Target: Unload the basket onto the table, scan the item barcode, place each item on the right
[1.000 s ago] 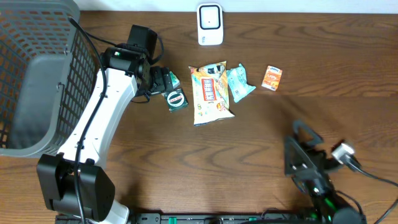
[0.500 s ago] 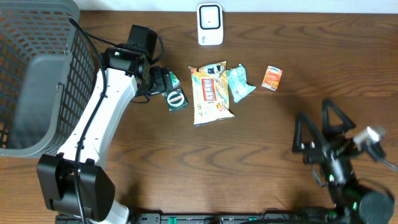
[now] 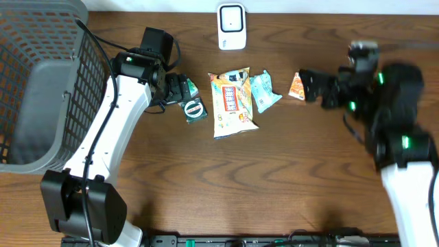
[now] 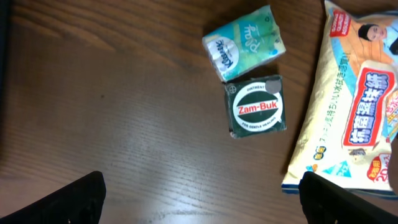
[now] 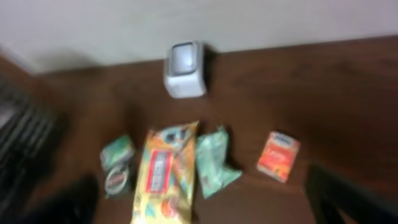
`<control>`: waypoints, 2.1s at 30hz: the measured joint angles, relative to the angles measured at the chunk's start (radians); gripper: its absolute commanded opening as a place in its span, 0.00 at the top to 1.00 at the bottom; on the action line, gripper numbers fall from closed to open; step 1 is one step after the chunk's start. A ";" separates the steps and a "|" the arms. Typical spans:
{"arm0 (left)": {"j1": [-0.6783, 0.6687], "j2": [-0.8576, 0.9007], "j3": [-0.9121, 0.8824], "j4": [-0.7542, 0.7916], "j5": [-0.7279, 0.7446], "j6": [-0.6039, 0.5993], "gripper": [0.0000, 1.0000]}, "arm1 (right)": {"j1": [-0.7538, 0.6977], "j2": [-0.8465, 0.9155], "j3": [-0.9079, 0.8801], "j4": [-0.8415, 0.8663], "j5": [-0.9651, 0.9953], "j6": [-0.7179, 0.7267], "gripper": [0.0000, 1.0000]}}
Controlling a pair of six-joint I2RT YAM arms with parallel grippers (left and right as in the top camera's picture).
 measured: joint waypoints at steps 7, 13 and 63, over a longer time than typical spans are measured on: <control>0.000 0.000 0.000 0.000 0.000 0.000 0.02 | 0.000 0.310 0.262 -0.183 0.145 -0.051 0.01; 0.000 0.000 0.000 0.000 0.000 0.000 0.02 | 0.000 0.452 0.267 -0.188 0.177 -0.052 0.01; 0.000 0.000 0.000 0.000 0.000 0.000 0.02 | 0.023 0.686 0.285 -0.341 0.362 -0.007 0.54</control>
